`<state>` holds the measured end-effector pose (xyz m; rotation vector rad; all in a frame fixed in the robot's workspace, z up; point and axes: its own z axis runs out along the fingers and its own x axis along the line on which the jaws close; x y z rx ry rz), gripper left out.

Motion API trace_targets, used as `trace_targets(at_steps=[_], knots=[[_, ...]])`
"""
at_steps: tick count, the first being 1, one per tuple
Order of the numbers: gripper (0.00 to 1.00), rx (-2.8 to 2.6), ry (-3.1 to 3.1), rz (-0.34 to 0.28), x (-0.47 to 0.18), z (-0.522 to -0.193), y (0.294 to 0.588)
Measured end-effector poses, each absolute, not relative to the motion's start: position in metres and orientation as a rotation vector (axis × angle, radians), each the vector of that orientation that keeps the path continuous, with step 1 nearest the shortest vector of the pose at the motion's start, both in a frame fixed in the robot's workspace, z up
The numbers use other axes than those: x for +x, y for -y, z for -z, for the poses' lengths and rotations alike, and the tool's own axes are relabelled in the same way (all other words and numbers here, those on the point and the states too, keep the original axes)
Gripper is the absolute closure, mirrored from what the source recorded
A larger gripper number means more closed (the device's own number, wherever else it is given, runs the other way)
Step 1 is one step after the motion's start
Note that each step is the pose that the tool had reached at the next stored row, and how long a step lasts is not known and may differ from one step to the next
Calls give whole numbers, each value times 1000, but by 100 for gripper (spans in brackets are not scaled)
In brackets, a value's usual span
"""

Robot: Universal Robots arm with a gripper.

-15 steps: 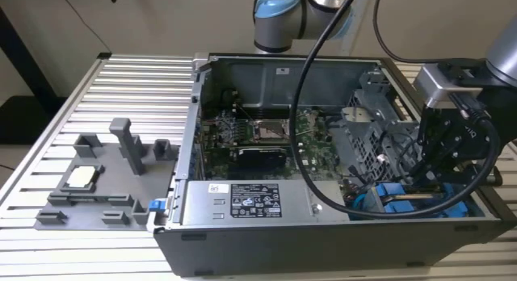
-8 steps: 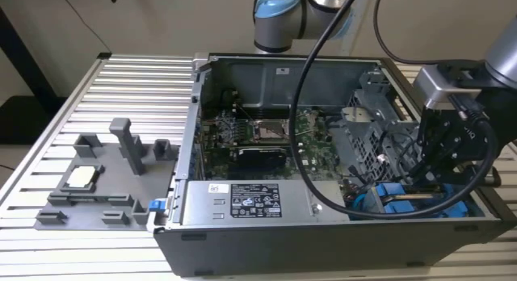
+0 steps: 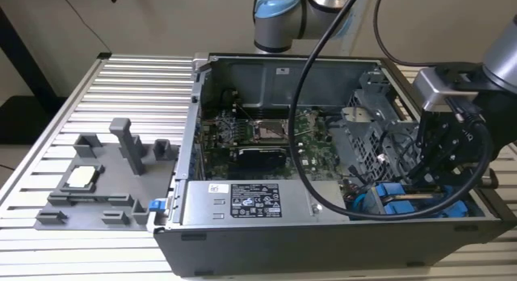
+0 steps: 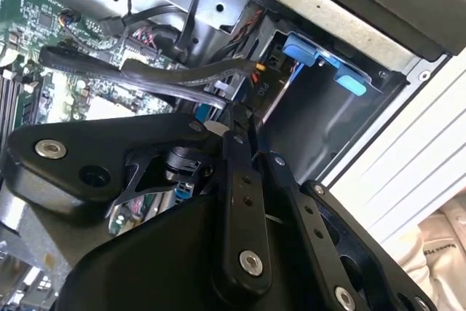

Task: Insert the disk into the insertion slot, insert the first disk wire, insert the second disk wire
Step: 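Insert the second disk wire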

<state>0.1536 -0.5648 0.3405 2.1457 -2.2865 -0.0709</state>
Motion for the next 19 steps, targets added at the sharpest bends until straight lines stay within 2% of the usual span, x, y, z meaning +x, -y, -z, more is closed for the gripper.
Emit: trace_targets(at_steps=[15, 16, 19], knots=[[82, 2122, 2302, 71, 154, -334, 565], [76, 2119, 2302, 73, 154, -335, 565], [76, 2110, 2301, 83, 154, -336, 565]])
